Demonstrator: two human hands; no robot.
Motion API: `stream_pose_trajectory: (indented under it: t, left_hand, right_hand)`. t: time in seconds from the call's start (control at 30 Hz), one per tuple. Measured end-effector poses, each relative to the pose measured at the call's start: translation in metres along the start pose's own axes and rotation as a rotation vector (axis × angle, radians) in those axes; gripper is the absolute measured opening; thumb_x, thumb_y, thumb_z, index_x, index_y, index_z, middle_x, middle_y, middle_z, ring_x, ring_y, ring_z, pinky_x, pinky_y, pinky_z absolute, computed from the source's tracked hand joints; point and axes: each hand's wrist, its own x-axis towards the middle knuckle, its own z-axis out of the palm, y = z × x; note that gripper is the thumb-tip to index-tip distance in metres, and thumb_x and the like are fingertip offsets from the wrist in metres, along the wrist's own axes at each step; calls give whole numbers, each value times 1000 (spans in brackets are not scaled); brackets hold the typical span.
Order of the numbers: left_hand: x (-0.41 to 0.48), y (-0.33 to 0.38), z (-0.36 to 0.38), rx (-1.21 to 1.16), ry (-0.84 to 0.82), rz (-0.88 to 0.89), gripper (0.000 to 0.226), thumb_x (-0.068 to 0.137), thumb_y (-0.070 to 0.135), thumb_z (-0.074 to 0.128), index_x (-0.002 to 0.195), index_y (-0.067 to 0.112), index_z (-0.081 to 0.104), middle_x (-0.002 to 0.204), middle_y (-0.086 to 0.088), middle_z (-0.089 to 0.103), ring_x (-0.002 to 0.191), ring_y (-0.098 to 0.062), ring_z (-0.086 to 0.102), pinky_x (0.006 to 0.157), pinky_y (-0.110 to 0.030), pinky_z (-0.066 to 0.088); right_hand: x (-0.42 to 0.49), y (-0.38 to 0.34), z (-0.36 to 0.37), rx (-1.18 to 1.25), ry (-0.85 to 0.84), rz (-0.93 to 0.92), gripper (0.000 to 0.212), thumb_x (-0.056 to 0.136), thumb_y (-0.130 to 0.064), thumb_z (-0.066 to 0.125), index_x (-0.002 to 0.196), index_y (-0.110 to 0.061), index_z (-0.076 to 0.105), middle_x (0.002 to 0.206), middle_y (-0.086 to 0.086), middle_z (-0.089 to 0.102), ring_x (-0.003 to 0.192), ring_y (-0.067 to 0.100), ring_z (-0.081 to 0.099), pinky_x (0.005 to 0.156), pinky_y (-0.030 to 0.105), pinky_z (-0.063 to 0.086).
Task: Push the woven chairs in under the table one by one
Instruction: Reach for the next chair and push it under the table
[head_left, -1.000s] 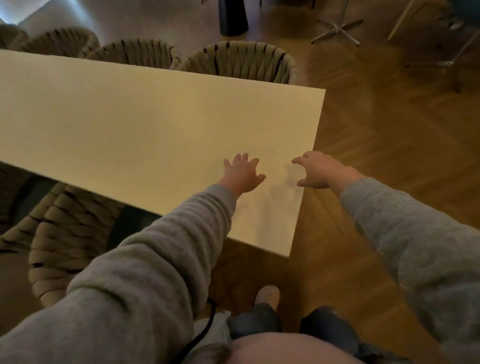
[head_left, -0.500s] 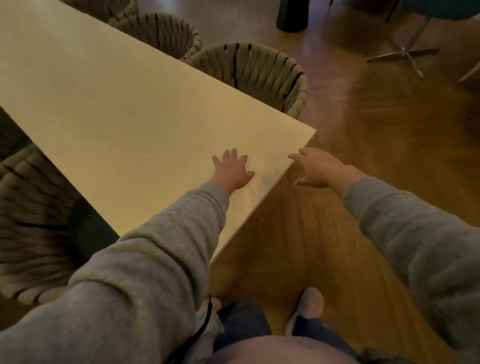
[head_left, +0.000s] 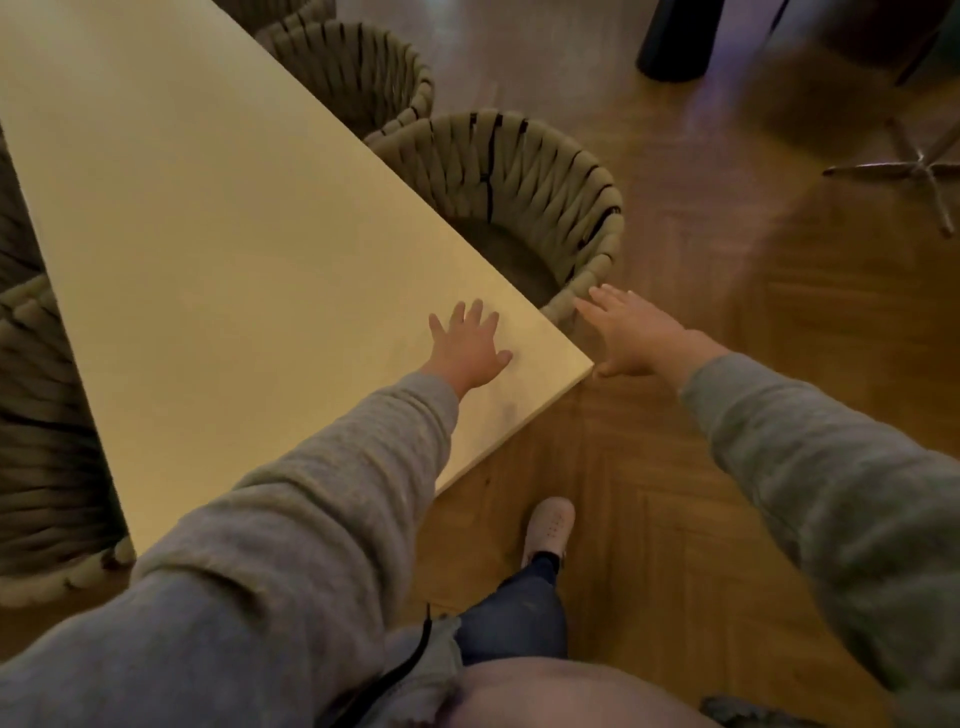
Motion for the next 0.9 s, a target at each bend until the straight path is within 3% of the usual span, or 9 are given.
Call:
stream_pose_trajectory:
  t: [0.4,0.57,0.9]
  left_hand:
    - [178,51,-61,-127,-74,-113,68,98,51,40,154,22,16,163,-6,3,149,-30,-2,117,-59,2]
    - [247,73,-81,-351,-96,-319,65,99,49,41,154,21,21,162,-5,8,149,-29,0,117,-59,1]
    - [342,146,-116,-612,-75,-609,65,98,49,42,154,21,22,162,-6,8,149,-28,0,117,-59,1]
  right_hand:
    - [152,151,-50,-105,-65,-170,93,89,-30,67,156,-25,2,163,11,2,150,26,0,121,43,6]
    - [212,219,-77,-199,-48,-279,76,97,-18,51,156,-24,4,163,13,4,150,27,1,121,46,7]
    - [330,335,-143,-423,-34,-530,86,92,-20,58,156,-26,2,163,12,1,150,26,2,121,44,6]
